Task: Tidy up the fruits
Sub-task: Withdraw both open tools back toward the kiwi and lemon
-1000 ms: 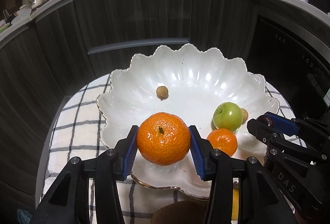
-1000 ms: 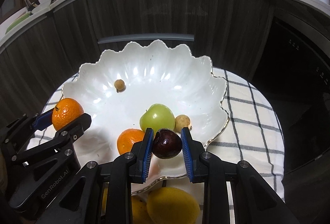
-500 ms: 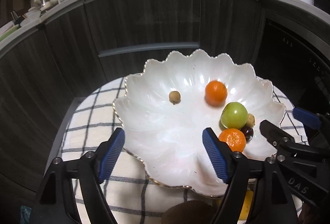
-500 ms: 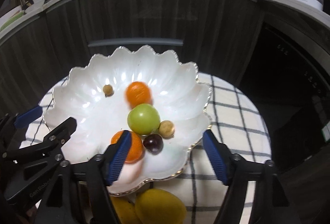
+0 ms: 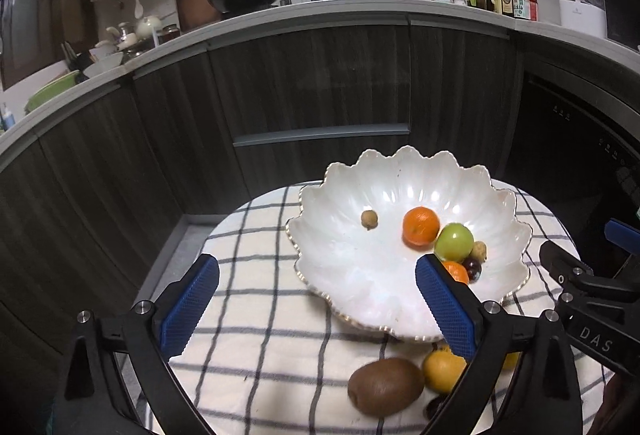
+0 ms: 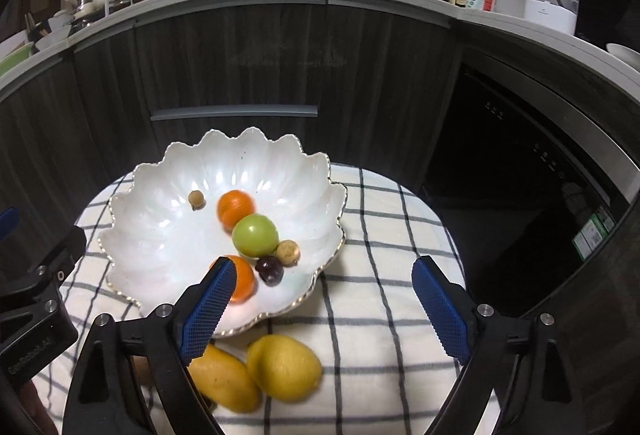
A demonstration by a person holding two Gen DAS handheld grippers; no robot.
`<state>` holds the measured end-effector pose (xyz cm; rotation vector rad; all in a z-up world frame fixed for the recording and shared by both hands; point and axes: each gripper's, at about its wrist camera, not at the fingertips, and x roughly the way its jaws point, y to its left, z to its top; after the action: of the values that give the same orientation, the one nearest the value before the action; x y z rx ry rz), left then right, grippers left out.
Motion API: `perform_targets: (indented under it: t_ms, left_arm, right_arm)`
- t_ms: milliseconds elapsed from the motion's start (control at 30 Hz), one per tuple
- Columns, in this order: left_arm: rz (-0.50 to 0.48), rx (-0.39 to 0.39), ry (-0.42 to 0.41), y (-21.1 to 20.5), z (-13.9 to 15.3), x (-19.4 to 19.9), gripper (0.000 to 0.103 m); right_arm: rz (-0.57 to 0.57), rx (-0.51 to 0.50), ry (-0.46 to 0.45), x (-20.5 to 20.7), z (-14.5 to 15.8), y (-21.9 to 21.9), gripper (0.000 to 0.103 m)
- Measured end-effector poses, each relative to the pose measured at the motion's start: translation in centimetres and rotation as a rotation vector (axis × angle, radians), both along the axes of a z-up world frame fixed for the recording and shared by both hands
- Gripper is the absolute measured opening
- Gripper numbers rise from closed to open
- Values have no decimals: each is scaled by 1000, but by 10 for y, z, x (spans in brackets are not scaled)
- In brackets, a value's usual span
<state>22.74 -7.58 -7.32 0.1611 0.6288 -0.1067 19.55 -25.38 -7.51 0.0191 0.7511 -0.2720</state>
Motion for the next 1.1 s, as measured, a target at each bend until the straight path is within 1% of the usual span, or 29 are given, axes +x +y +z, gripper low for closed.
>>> perform_targets:
  t_ms: [200, 267, 533, 733, 933, 1100]
  left_arm:
    - [16, 8, 15, 12, -1, -26, 101]
    - [20, 9, 20, 14, -4, -34, 102]
    - [-2, 29, 63, 12, -25, -56, 103]
    - [-26, 31, 100, 5, -42, -56, 102]
    - [-61, 32, 140, -7, -60, -50, 103]
    - [-71, 37, 172, -13, -75, -45, 102]
  right_arm:
    - [-5, 7, 6, -21, 1, 4, 90]
    - [-1, 10, 11, -29, -1, 7, 90]
    - [-5, 26, 55, -49, -20, 9, 90]
    - [-18, 29, 89, -55, -36, 3, 90]
    - [-35, 36, 100, -56, -47, -3, 90]
    - [-42, 37, 119, -55, -58, -7, 90]
